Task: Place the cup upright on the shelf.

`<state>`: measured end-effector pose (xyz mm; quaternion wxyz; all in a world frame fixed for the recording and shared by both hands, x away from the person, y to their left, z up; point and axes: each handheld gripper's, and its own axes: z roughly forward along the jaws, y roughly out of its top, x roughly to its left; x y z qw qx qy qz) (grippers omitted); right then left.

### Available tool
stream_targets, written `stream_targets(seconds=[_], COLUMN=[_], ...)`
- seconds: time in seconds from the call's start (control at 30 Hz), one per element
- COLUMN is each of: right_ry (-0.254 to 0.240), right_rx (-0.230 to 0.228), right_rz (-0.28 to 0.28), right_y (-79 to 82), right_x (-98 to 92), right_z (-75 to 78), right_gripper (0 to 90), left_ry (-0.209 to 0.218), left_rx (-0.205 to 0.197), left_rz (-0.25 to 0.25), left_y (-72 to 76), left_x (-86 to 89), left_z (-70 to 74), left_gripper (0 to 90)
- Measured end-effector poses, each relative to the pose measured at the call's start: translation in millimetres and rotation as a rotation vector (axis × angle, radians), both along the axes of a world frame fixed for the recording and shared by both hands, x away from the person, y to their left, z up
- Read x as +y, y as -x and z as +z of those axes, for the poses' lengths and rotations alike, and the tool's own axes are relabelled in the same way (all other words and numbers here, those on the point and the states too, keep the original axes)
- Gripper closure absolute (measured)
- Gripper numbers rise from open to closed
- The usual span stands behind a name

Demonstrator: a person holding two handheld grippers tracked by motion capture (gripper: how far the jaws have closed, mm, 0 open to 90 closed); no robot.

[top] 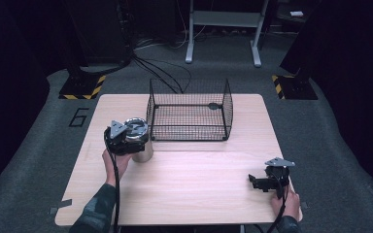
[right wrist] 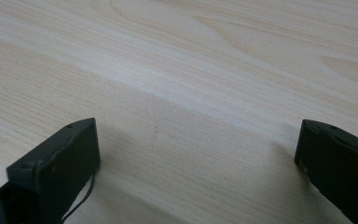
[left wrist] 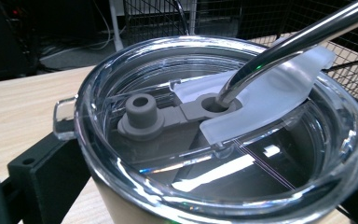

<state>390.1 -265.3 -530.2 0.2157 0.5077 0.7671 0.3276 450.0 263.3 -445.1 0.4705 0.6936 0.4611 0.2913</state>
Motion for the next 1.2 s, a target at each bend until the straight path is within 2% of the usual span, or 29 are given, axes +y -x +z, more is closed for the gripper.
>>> stream_targets(seconds=[0.17,0.47,0.87,1.2], right_ry=[-0.001,-0.003,-0.002,-0.002], right_rx=[0.002,0.003,0.002,0.002], right_rz=[-0.001,-0.003,-0.002,-0.002], right_y=[0.1,0.2,0.1,0.1], right_x=[0.1,0.3,0.2,0.2], right_z=[0.1,0.2,0.1,0.1], right_gripper=[0.0,0.0,0.0,0.0], left_ry=[0.017,0.005,-0.005,-0.004], left_rx=[-0.013,-0.028,-0.016,-0.026], left_rz=[-0.001,-0.011,-0.02,-0.024], left_y=[-1.3,-0.8,1.6,6.9], left_x=[-1.0,-1.4,2.4,6.0], left_z=[-2.0,-2.5,-1.0,3.2], left_gripper=[1.7,3.7,4.0,4.0])
